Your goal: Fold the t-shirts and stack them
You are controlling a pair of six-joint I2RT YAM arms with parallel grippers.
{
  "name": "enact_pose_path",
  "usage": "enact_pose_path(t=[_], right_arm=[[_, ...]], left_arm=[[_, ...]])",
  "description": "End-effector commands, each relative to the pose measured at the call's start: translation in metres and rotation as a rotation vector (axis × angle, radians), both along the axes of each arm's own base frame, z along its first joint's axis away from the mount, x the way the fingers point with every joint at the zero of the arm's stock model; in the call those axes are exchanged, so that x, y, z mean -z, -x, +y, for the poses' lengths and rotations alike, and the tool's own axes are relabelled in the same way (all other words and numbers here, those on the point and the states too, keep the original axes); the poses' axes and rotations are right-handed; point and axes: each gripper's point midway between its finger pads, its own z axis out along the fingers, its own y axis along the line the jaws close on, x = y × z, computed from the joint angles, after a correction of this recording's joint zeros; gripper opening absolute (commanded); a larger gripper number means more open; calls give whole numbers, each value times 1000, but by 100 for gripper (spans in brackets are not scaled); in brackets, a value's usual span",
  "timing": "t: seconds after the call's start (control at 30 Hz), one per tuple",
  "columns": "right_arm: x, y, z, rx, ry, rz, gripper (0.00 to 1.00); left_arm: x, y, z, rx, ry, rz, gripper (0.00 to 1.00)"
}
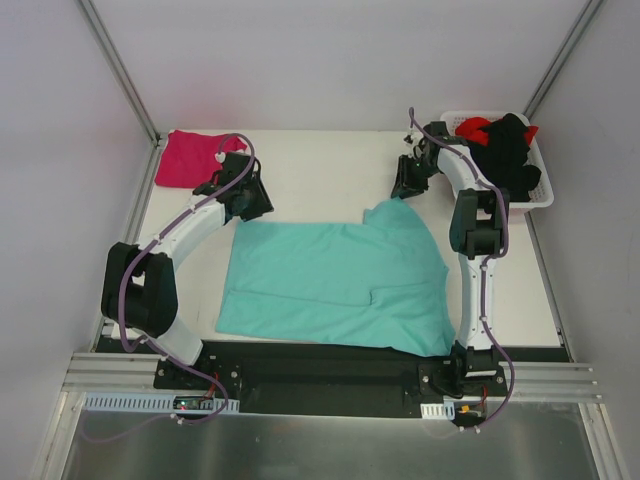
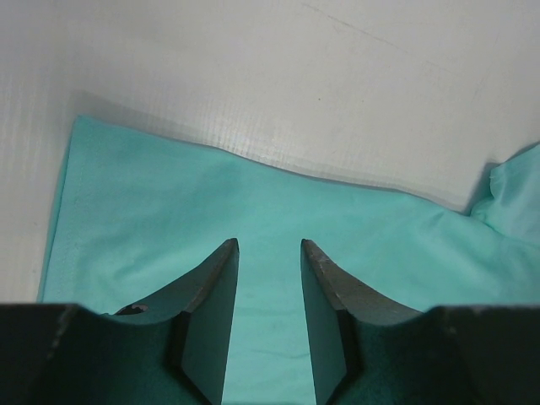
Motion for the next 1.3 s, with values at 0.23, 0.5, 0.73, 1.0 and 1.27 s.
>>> enact_pose_path(t=[0.23, 0.5, 0.73, 1.0, 1.27], right_arm=[[-8, 2, -16, 14, 63, 4, 9], [-16, 5, -20, 10, 74, -6, 1], [-17, 9, -18, 3, 68, -4, 1], [-22, 9, -20, 1, 69, -13, 1], [-19, 10, -20, 1, 70, -5, 1]], left_arm=[[-5, 3, 1, 6, 8, -20, 36], [41, -5, 28, -100, 138, 147, 36], [66, -21, 74, -227, 156, 205, 36], [66, -49, 78, -216, 154, 185, 36], [68, -53, 85, -237, 107, 237, 37]])
